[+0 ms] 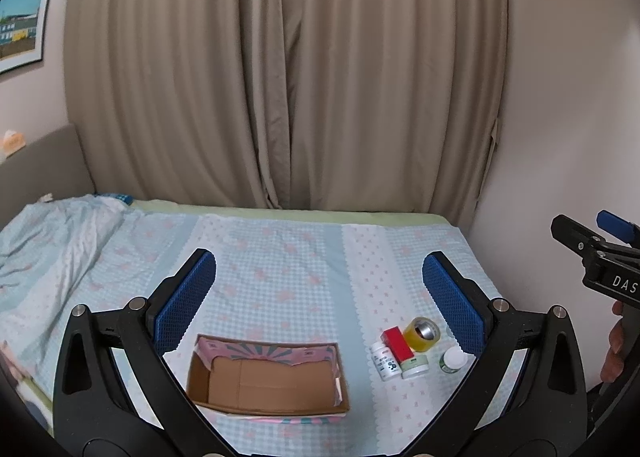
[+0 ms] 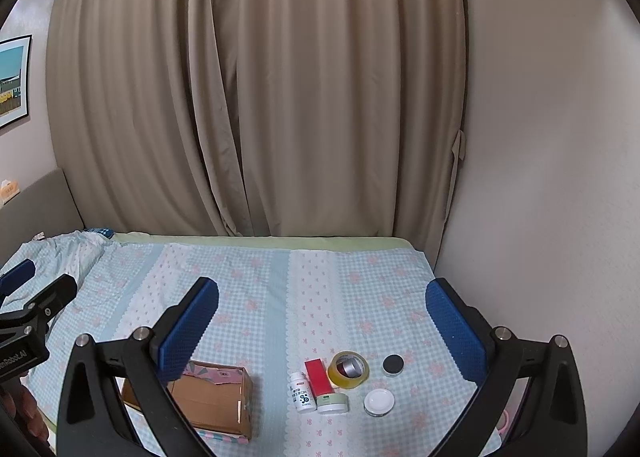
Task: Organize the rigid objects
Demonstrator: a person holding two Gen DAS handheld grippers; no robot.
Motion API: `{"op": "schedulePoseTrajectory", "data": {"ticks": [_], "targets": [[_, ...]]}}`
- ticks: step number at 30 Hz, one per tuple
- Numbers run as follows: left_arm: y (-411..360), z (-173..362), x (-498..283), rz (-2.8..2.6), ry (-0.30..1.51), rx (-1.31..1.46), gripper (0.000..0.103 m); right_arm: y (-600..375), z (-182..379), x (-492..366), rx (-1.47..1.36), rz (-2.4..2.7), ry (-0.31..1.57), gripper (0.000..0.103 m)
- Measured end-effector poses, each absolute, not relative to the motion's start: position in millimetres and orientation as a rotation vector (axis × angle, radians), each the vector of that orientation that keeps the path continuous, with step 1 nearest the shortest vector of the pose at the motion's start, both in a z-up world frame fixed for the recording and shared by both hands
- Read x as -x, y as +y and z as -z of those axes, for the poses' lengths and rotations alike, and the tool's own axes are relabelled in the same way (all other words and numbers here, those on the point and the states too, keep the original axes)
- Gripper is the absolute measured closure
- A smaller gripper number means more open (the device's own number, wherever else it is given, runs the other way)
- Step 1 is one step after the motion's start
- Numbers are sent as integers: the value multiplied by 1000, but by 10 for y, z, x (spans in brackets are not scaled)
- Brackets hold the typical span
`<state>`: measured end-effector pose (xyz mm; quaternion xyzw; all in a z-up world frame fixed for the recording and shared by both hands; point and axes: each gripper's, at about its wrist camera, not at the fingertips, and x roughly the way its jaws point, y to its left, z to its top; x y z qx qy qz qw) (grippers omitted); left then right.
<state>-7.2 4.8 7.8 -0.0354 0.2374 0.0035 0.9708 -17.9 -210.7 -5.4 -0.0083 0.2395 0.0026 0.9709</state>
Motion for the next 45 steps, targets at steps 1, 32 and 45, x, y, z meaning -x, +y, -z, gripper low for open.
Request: {"op": "schedulePoseTrajectory", "data": {"ticks": [1, 32, 45], "targets": [[51, -77, 70, -9, 479, 73, 0, -2111, 52, 177, 16, -5, 484, 0], [5, -76, 242, -16, 451, 59, 0, -2215, -1, 256, -5, -17, 469, 0], [-35, -85, 229, -2, 449, 40, 0, -2242, 40, 242, -9, -14, 467, 0]]}}
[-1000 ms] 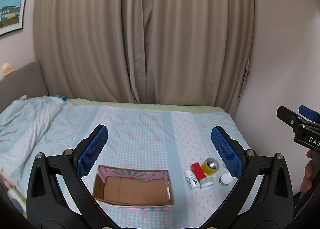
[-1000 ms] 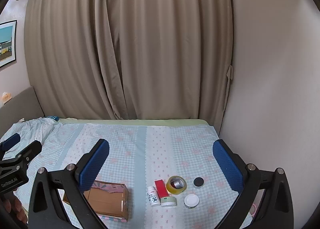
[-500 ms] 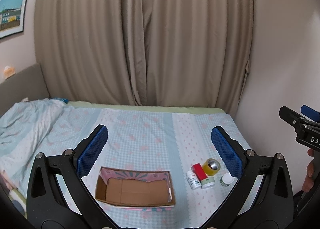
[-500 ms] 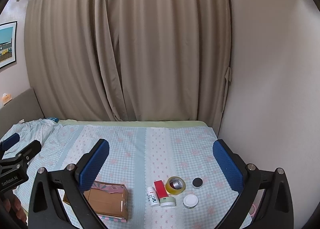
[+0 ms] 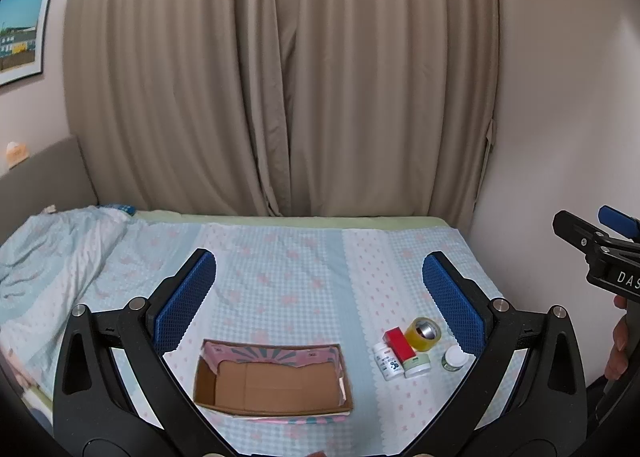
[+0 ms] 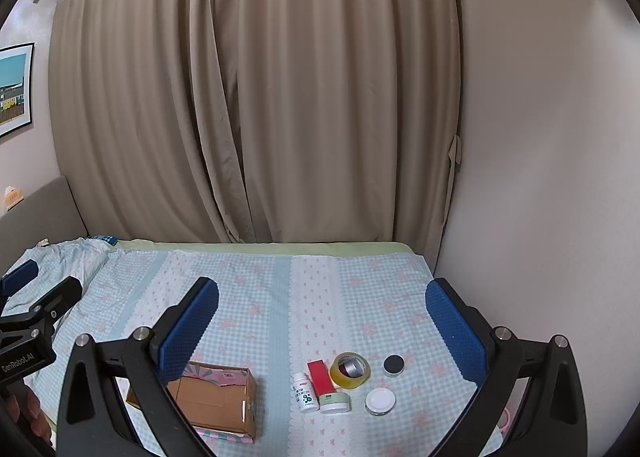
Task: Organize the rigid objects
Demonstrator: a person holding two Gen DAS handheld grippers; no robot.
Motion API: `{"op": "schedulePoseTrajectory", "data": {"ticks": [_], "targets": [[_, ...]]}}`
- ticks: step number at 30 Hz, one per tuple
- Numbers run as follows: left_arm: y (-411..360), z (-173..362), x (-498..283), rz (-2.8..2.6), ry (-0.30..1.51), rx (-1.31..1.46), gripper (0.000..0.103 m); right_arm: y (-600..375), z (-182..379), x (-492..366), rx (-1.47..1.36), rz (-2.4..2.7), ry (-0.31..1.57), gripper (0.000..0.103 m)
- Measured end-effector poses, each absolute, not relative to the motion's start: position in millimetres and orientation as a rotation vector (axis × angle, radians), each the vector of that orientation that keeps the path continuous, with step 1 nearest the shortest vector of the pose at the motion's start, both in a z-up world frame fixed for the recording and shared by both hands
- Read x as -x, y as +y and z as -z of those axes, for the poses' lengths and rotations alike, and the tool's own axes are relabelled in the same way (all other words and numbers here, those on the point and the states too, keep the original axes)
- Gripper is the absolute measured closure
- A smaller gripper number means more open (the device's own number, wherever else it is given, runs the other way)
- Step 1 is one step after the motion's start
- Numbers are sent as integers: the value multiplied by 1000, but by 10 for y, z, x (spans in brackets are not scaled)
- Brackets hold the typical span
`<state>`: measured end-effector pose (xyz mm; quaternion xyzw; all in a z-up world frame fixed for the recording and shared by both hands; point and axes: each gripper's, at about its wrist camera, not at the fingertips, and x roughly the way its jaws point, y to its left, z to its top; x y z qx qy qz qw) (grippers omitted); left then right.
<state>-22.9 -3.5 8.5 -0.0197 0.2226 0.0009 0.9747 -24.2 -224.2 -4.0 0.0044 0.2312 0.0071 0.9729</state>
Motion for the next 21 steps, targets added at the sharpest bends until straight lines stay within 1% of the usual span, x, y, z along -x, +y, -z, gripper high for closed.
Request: {"op": "schedulePoseTrajectory", "data": {"ticks": [14, 21], "targets": [[61, -59, 216, 4, 453, 29, 0, -2131, 73, 193, -16, -13, 457, 0], [173, -11, 24, 68, 497, 47, 0, -2119, 129, 174, -50, 39, 465, 0]]}}
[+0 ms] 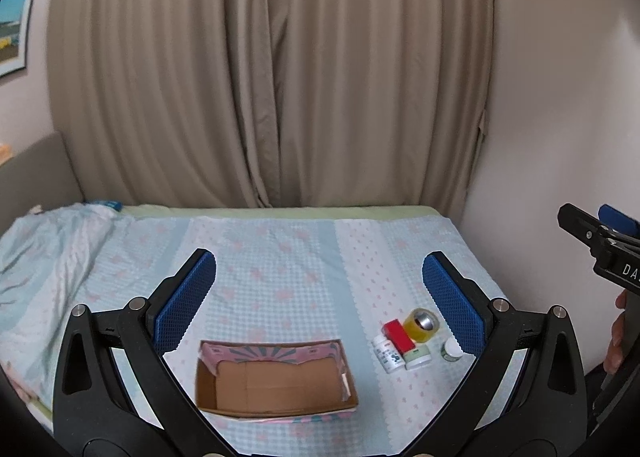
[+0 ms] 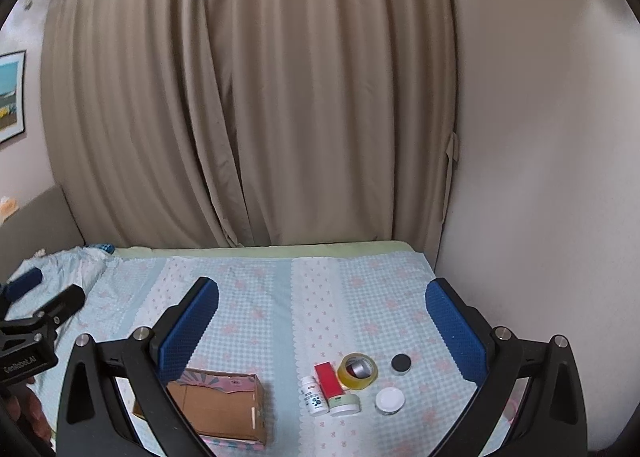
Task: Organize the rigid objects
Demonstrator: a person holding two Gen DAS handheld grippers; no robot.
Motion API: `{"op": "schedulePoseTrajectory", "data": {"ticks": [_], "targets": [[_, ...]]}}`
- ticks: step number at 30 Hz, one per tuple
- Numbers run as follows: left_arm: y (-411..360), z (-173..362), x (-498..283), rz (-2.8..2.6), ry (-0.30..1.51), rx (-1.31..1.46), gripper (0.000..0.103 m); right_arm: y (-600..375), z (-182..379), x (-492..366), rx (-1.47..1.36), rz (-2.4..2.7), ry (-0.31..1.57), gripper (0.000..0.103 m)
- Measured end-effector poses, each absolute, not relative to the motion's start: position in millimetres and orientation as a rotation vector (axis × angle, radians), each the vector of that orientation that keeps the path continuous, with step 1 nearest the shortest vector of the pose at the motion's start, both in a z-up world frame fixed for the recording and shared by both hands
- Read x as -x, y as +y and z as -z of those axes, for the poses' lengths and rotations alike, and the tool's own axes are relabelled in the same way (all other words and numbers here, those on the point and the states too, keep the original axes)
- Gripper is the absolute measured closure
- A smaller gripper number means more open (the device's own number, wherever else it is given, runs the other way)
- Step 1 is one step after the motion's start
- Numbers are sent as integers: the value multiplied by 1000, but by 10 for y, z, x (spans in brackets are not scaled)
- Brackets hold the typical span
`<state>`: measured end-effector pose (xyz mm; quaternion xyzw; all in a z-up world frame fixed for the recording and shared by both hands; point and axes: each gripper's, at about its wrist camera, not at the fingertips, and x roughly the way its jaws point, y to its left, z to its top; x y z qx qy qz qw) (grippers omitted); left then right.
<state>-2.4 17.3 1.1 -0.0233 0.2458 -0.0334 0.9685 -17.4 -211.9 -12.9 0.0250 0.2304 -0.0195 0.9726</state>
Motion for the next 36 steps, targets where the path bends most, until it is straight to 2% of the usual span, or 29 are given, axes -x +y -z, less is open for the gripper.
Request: {"op": "schedulePoseTrajectory", "data": {"ticks": [8, 15, 23, 30, 36], "targets": [[-2, 415, -436, 105, 620, 95, 0, -2609, 542, 8, -78, 137, 581, 0], [-573, 1061, -915, 139, 820, 153, 0, -3325, 1125, -356, -96, 139, 681, 0], [-1188, 2175, -1510, 82, 1100, 187, 0, -3897, 2100, -970, -102, 67, 822, 0], [-1399, 3205, -1920, 47, 1312, 235, 0, -3908, 2990, -1305, -92, 9, 993, 0], [-1541, 3947, -2214, 24, 1456, 153, 0, -3863, 3656, -1446, -83, 12, 1129, 0]]}}
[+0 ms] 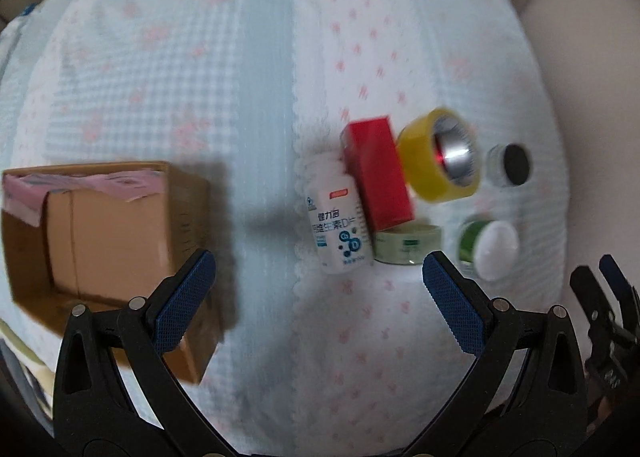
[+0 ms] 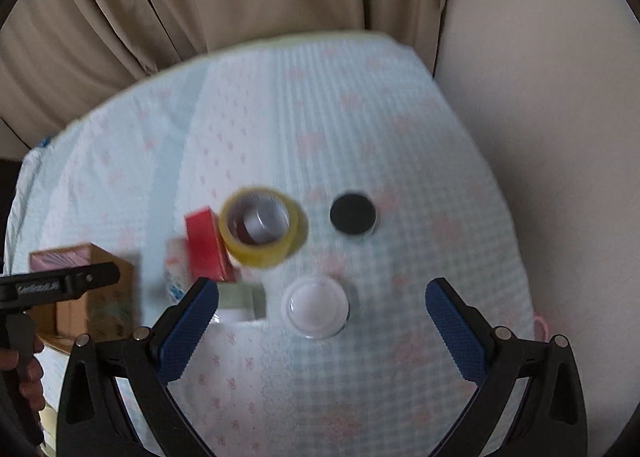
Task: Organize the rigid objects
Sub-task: 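Grasp the white vitamin bottle with left tool while right tool grasps white-lidded jar, then carry bottle and jar to the cardboard box with both tools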
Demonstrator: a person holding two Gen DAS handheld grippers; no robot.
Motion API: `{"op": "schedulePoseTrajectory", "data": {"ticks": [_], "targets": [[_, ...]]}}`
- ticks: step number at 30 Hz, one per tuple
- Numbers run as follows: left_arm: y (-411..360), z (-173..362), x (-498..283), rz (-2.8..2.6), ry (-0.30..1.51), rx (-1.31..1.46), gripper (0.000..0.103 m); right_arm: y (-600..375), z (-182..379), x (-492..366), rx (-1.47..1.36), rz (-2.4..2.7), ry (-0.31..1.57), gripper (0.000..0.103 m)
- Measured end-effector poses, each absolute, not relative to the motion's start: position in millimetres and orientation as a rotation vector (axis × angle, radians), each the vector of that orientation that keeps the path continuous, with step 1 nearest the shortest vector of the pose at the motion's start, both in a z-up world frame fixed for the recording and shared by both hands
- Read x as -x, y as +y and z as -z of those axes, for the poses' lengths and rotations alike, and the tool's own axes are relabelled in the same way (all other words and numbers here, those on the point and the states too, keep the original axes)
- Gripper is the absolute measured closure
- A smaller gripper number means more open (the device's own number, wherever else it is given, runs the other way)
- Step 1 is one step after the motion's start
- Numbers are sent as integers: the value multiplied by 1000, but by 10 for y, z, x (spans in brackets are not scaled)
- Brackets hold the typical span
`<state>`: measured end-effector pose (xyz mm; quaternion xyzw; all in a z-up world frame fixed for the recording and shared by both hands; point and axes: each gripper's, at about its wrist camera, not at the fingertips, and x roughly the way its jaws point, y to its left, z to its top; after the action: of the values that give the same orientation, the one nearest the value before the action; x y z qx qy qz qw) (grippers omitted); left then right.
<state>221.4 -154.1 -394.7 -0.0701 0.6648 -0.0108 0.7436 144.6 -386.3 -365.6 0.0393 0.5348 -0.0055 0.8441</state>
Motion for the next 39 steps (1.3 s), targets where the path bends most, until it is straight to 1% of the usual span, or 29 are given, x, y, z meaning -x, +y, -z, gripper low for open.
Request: {"op": "schedulePoseTrajectory", "data": {"ticks": [5, 10, 20, 21, 22, 23, 25, 26, 27, 28, 30, 33, 39], "targets": [[-1579, 4442, -2418, -2, 1562, 105, 3, -3799, 4138, -1605, -56, 19, 1217, 0], [-1610, 4741, -2548, -15, 1635, 58, 7, -3756, 4521, -1752, -22, 30, 1295, 0], [-1642, 5058, -2728, 8, 1695, 86, 8, -3646, 4844, -1924, 24, 21, 1362, 0], [-1663, 5111, -2740, 8, 1701, 100, 9, -3635, 4869, -1941, 27, 18, 1366, 0], [-1662, 5143, -2748, 11, 1708, 110, 16, -3629, 4899, -1957, 30, 15, 1373, 0], [-1666, 5184, -2746, 18, 1714, 118, 18, -3624, 4921, -1972, 33, 13, 1379, 0], [-1683, 5235, -2733, 30, 1705, 116, 21, -3615, 4979, -1988, 40, 7, 1402, 7], [-1692, 5238, -2726, 43, 1697, 118, 25, -3615, 5008, -1992, 39, 1, 1416, 13], [-1702, 5248, -2719, 61, 1691, 128, 32, -3615, 5041, -1994, 34, -5, 1431, 20], [-1718, 5242, -2705, 72, 1688, 136, 41, -3618, 5080, -1986, 33, -9, 1449, 24], [-1755, 5211, -2700, 99, 1681, 147, 52, -3616, 5115, -1972, 57, 3, 1461, 35], [-1876, 5200, -2701, 99, 1662, 121, 52, -3621, 5116, -1938, 51, -4, 1460, 35], [-1754, 5163, -2640, 89, 1633, 166, 53, -3659, 5083, -1932, 35, -2, 1459, 36]]}}
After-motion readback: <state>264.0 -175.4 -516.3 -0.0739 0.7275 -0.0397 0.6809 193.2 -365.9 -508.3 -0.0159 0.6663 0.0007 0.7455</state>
